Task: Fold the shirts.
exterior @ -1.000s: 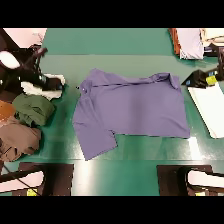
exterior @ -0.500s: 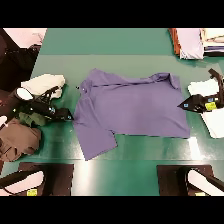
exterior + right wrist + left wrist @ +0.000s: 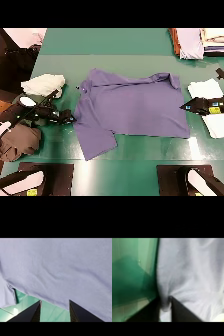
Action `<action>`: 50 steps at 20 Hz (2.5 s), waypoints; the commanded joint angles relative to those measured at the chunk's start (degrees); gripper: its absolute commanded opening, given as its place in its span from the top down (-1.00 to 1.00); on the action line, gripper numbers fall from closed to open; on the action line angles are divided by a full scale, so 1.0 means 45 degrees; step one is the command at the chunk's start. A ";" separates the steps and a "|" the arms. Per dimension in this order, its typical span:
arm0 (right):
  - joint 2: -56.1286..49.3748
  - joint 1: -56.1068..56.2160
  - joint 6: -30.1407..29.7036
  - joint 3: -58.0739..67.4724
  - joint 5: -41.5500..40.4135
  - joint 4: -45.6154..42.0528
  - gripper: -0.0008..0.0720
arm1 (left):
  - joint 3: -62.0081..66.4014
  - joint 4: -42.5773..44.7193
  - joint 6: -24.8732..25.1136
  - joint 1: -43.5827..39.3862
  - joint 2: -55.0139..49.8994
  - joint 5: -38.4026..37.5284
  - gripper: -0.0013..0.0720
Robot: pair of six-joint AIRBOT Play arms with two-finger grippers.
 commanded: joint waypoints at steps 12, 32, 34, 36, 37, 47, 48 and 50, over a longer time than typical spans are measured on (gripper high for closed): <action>0.0641 -0.5100 0.0559 -0.3988 -0.0505 -0.3653 -0.14 | 0.1656 -0.0102 0.0253 -0.0005 0.1972 -0.0583 0.91; -0.1515 -0.5246 -0.0432 -0.5625 -0.2448 -0.1146 0.93 | 0.1656 -0.0121 0.0238 -0.0005 0.1972 -0.0743 0.91; -0.0670 -0.5246 -0.0427 -0.5523 -0.2365 -0.0627 0.94 | 0.1700 -0.0121 0.0146 0.0000 0.2225 -0.0641 0.91; 0.0389 -0.5090 -0.0418 -0.4770 -0.2336 0.0471 0.94 | 0.2453 -0.0005 -0.0257 0.0039 0.2929 -0.0175 0.91; 0.0845 -0.4818 -0.0369 -0.4109 -0.2356 0.1083 0.94 | 0.3259 0.0000 -0.0345 0.0034 0.3332 -0.0165 0.91; 0.2157 -0.0539 0.0835 0.7898 -0.4119 0.2215 0.94 | 1.6262 0.0010 -0.0534 0.0034 0.4415 -0.0699 0.91; 0.2161 -0.0636 0.0835 0.8879 -0.4114 0.2191 0.94 | 1.7330 0.0000 -0.0539 0.0034 0.4415 -0.0748 0.91; 0.2166 -0.1258 0.0879 1.0720 -0.3779 0.2200 0.94 | 1.8807 -0.0019 -0.0797 0.0034 0.4464 -0.0690 0.91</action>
